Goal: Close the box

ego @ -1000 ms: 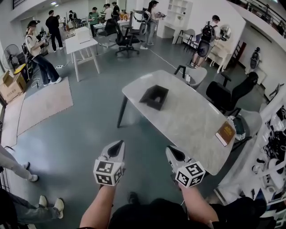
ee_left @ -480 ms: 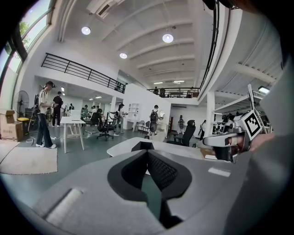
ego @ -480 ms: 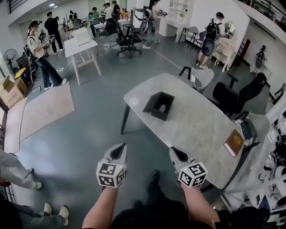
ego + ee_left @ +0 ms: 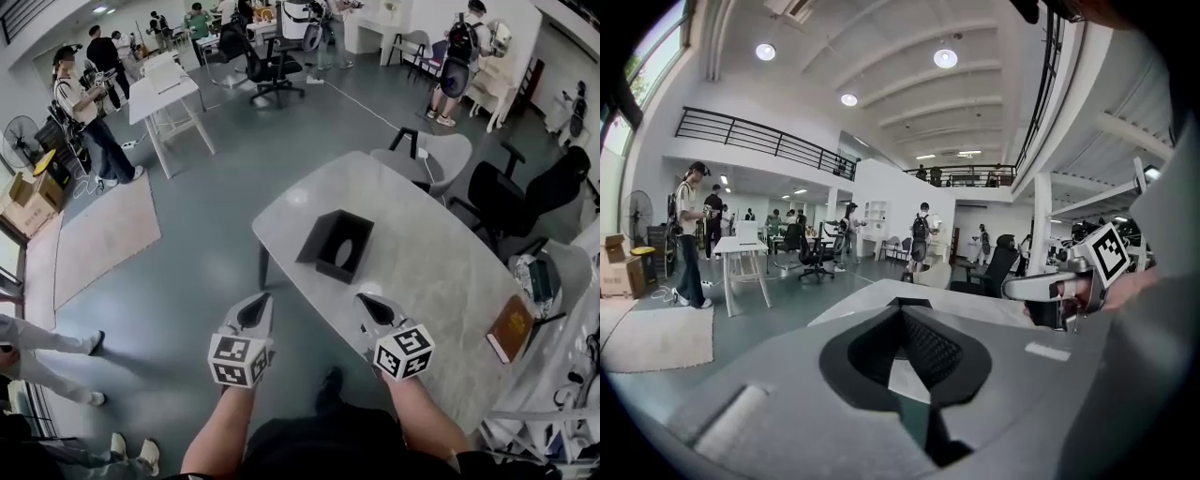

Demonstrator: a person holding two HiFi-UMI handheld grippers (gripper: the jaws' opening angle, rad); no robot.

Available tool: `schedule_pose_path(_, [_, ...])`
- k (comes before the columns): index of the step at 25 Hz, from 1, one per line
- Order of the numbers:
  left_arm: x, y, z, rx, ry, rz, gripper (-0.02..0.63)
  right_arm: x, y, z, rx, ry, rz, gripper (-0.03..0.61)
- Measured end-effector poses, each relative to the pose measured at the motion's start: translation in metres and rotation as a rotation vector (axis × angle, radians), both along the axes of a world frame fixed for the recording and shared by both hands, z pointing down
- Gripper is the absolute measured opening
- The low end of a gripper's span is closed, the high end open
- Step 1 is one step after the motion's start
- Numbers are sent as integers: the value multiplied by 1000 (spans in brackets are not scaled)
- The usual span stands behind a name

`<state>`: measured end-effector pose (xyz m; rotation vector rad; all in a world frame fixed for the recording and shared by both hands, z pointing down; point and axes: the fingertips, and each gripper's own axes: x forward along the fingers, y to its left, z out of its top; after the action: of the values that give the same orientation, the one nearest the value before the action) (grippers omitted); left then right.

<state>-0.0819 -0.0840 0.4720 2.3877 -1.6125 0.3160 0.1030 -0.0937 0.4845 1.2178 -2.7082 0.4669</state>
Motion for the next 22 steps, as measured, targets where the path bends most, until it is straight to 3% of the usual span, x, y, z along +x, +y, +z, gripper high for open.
schedule_pose_path(5, [15,-59,3,-7,-25,-2,11,4,-57,10,-27,-2,-34,3])
schedule_pose_path(12, [2,-118,22,-53,-25,14,11,-6,-115,32,-93,35,-13,3])
schedule_pose_path(22, [-11,-176,76,-143,12,219,19,-27,-165,86,-228,194,128,3])
